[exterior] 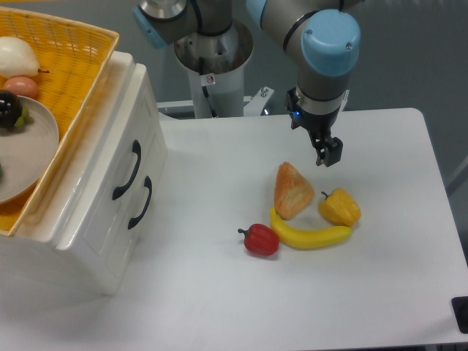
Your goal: Slide open the top white drawer
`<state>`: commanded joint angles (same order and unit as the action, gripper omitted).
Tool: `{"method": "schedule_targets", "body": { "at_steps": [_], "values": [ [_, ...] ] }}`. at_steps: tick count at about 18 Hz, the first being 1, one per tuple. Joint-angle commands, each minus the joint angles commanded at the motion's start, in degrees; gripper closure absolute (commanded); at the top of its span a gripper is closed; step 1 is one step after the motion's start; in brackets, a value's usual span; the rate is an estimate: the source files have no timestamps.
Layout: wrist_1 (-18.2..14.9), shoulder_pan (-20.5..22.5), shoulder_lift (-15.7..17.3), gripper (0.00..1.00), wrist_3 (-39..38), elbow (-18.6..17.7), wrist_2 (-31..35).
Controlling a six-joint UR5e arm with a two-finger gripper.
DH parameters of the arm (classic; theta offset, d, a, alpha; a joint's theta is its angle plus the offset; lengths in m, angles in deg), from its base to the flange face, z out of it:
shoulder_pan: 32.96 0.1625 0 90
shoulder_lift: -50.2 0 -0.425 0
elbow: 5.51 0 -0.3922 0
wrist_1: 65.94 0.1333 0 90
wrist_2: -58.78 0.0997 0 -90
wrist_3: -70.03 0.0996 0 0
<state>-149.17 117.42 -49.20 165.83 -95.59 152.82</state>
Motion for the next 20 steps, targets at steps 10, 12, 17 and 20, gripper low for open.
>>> {"method": "schedule_targets", "body": {
  "at_steps": [10, 12, 17, 20],
  "values": [
    [0.2, -1.8, 0.0, 0.0, -2.7, -1.1, -0.5],
    [0.4, -2.0, 0.1, 0.0, -4.9, -2.0, -0.5],
    [0.3, -3.5, 0.2, 0.0, -6.3, -2.6, -0.7],
    [0.4, -3.5, 0.3, 0.0, -8.1, -2.3, -1.6]
  ]
}}
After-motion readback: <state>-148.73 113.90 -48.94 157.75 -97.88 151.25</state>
